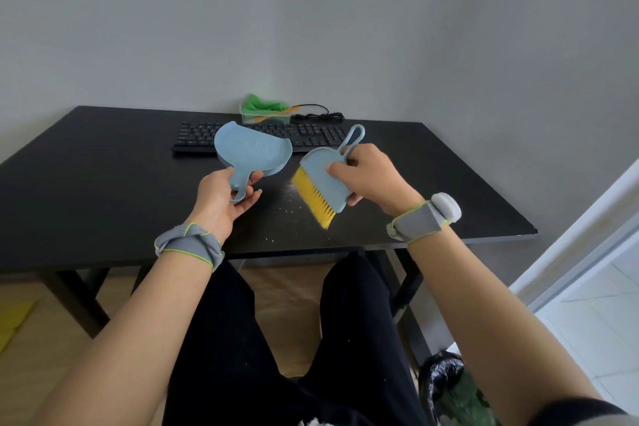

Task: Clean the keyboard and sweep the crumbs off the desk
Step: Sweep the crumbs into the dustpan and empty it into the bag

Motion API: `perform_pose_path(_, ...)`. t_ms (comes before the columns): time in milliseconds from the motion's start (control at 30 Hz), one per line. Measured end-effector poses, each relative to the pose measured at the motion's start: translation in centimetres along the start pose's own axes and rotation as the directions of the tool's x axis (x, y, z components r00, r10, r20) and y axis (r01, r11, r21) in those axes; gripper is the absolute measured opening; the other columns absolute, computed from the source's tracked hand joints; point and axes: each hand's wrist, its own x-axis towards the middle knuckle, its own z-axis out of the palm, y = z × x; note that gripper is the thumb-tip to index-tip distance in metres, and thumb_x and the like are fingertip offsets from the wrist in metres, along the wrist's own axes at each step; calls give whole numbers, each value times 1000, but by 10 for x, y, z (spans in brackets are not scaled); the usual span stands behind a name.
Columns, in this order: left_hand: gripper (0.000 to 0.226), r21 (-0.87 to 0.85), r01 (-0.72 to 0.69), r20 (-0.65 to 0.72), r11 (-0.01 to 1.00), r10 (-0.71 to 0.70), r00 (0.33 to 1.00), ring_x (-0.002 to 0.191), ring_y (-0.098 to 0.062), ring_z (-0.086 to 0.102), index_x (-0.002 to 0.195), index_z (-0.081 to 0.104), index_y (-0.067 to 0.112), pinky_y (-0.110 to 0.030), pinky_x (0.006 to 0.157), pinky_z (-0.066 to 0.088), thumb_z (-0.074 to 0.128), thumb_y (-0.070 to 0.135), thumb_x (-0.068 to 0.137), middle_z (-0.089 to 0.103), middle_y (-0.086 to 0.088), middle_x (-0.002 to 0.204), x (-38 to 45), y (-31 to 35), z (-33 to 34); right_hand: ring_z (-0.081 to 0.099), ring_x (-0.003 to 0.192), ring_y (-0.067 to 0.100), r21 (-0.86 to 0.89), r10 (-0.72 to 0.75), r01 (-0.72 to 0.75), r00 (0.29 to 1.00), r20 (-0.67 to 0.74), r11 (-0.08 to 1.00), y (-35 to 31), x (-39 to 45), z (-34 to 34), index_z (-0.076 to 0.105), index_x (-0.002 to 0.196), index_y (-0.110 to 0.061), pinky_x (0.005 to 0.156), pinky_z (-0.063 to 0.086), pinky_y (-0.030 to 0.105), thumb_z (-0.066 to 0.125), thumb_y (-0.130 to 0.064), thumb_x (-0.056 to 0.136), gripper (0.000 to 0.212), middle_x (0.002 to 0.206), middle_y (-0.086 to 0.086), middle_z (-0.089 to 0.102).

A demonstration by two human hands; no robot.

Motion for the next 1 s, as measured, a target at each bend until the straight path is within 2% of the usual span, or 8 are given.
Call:
perform_pose_path(233,26,-9,-30,-7,1000,30,1000,46,-9,47,106,62,8,-29,65,56,38,17,103,72,-8,74,3,-5,-8,74,75,27,139,1,-53,936,352,989,-5,-5,42,66,105,3,52,57,24,65,-22,95,27,97,16,74)
perform_pose_path(367,24,21,-24,-20,999,24,1000,46,-8,49,101,64,10,-29,66,56,41,13,100,74,-7,74,4,-4,-8,73,63,26,-173,33,3,979,200,985,10,9,24,63,91,4,58,62,33,61,-21,92,25,85,14,73)
perform_pose_path(500,22,-5,3,-27,1000,-3,1000,48,-9,49,101,63,11,-30,65,54,41,13,100,74,-10,78,5,-3,-8,72,81,29,-249,-13,14,1000,6,968,21,27,-13,65,97,5,73,62,42,62,-23,89,29,96,17,71)
perform_pose_path(600,22,-10,2,-26,1000,-2,1000,47,-10,48,102,63,9,-30,64,55,41,14,100,75,-11,78,6,-5,-7,74,85,26,-8,-24,25,988,155,1000,16,28,-21,67,108,0,75,63,41,67,-23,92,28,102,13,73)
perform_pose_path(733,22,-5,-7,-26,1000,7,1000,50,-10,48,100,63,9,-31,66,55,41,12,100,74,-12,83,5,-6,-6,71,93,22,-178,-27,106,916,401,978,19,26,-15,69,110,-5,80,62,34,65,-28,95,28,103,8,72)
perform_pose_path(867,23,4,-10,-41,1000,10,999,50,-9,49,102,64,9,-30,66,54,41,12,99,74,-12,86,5,-5,-7,58,72,21,-383,-41,91,990,137,919,27,42,-15,65,94,1,58,45,27,65,-32,92,33,82,5,61)
perform_pose_path(933,23,-9,-10,-43,1000,10,999,50,-9,49,102,63,9,-30,67,54,40,12,100,74,-12,87,4,-2,-7,60,70,19,-258,-40,47,999,33,965,22,45,-11,63,90,2,60,51,32,66,-29,90,32,81,6,63)
perform_pose_path(1000,24,-29,-16,-39,999,15,999,50,-9,47,102,63,9,-29,68,54,39,12,100,73,-11,87,5,1,-8,72,80,22,-22,-35,38,993,114,999,8,40,4,64,95,4,73,62,42,66,-25,92,29,92,11,72)
